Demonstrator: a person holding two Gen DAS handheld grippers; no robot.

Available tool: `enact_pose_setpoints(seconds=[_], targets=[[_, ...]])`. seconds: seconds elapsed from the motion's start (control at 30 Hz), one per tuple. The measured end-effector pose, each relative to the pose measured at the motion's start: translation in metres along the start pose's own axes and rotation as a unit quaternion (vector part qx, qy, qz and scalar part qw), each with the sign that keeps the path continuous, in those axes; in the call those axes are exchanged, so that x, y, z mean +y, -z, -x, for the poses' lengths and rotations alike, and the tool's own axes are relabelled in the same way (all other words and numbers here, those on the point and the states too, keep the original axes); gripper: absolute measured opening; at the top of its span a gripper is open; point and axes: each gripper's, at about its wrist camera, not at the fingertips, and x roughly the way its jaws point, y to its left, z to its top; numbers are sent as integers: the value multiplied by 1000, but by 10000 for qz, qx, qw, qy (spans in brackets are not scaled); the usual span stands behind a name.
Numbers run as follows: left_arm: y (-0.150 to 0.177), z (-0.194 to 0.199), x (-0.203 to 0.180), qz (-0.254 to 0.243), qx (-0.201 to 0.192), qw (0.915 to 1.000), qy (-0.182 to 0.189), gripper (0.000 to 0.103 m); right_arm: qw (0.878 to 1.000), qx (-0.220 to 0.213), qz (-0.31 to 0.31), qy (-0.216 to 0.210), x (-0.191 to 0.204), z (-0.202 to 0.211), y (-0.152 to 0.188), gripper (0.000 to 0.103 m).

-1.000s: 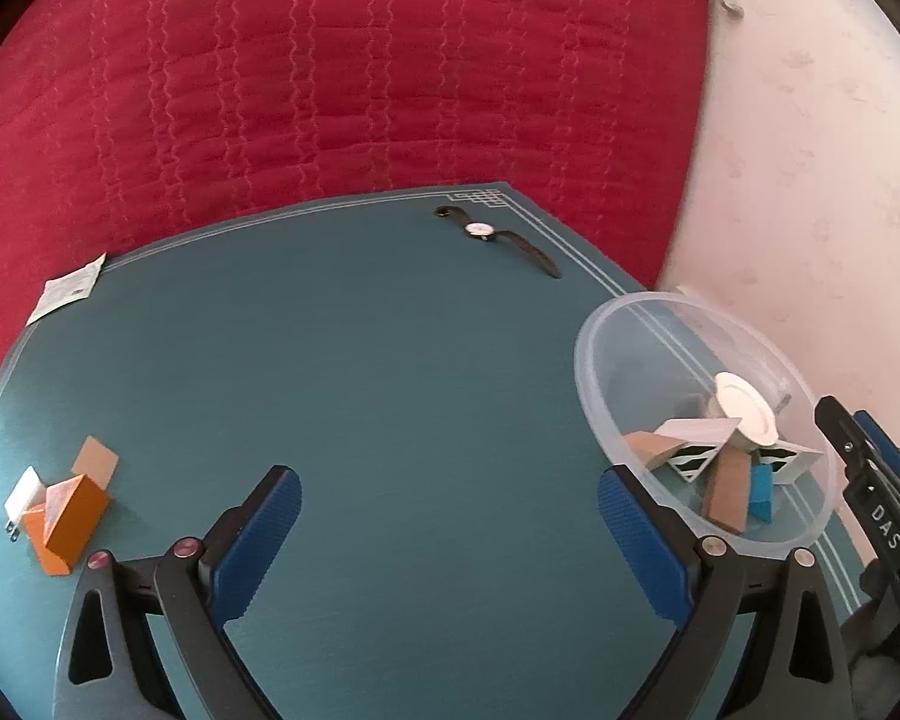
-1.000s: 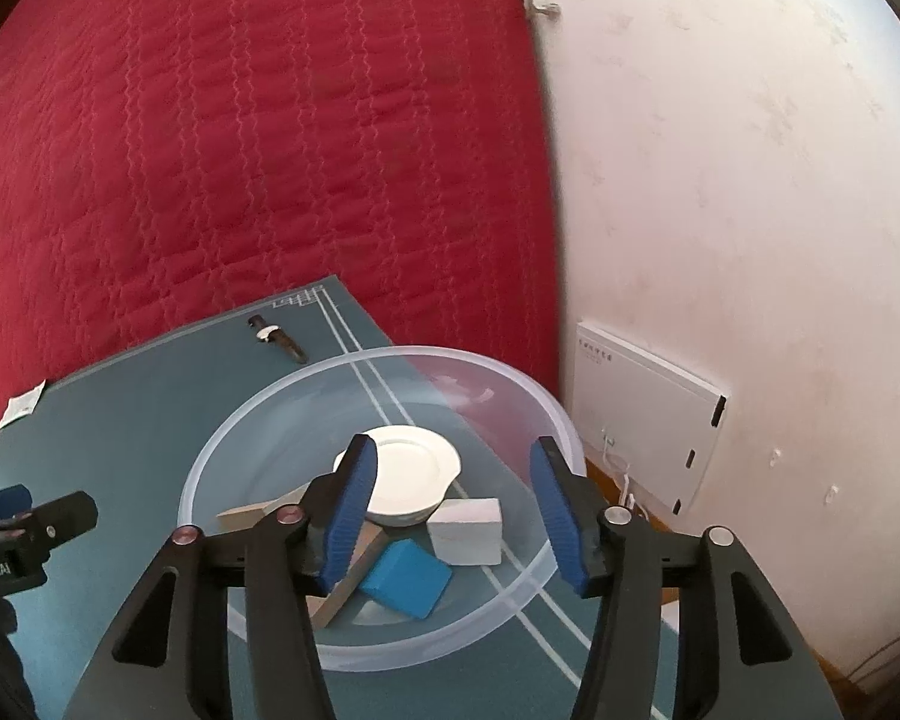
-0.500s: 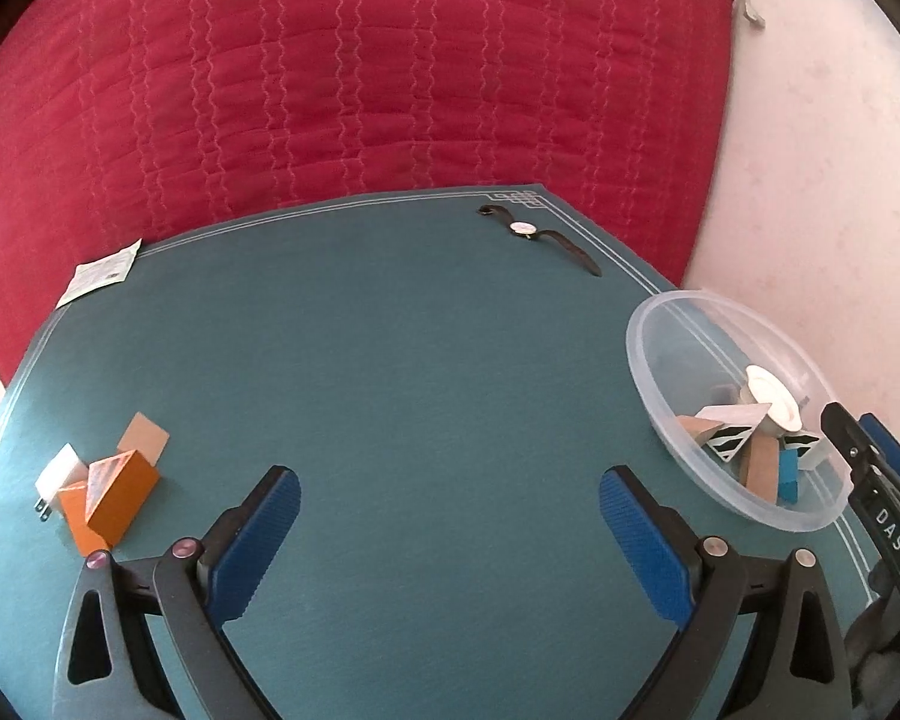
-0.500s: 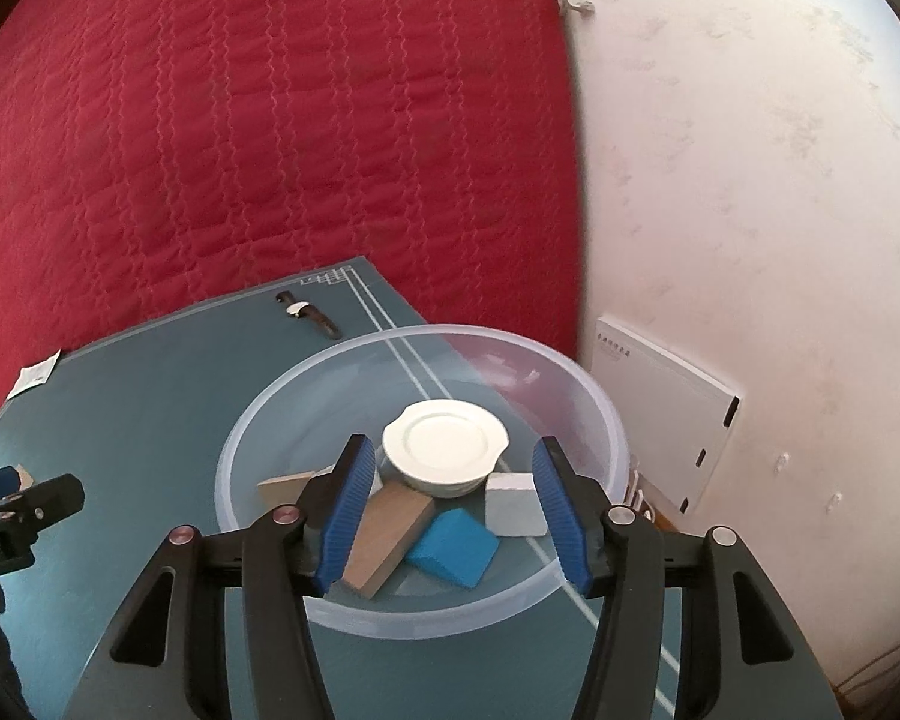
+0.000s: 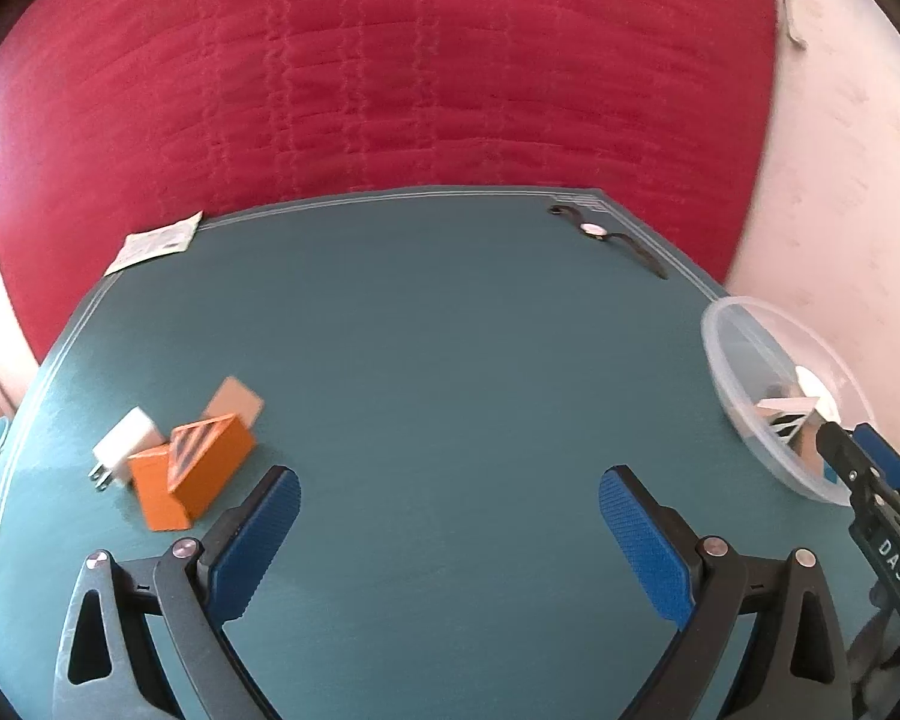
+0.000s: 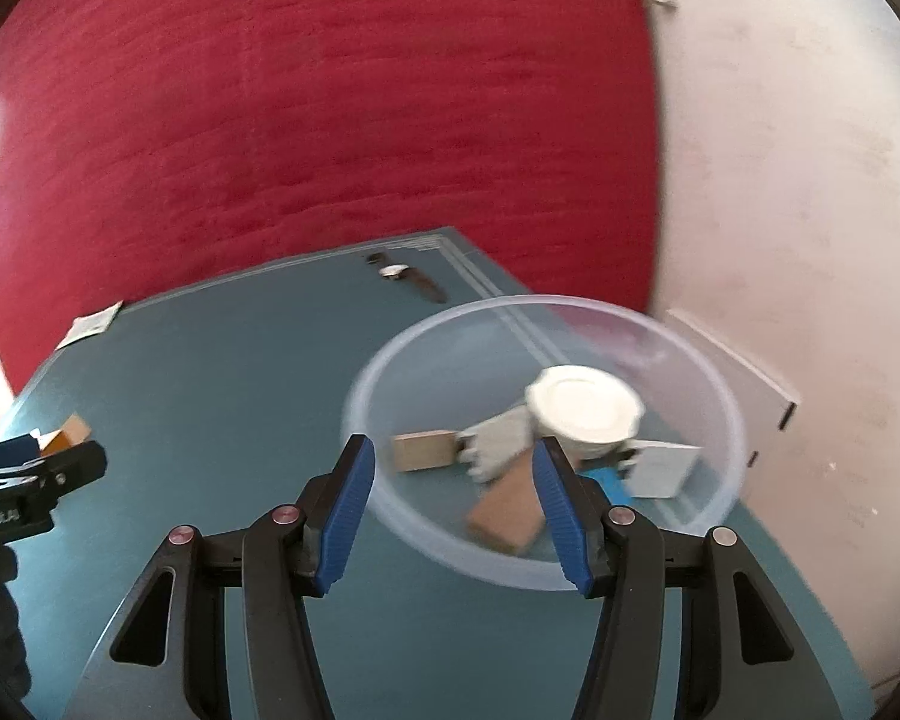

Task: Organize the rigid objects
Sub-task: 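Move both open grippers back to the orange blocks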

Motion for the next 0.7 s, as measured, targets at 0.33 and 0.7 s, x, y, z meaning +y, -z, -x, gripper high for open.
enact_pose_setpoints(seconds=[0.33, 0.7], targets=[[15, 8, 54, 233, 72, 9987, -443, 102, 9930, 444, 400, -1021, 55, -10, 2, 56], [30, 16, 114, 680, 80, 9931, -951, 102, 9746, 1067, 727, -1831, 109, -22, 12, 56]])
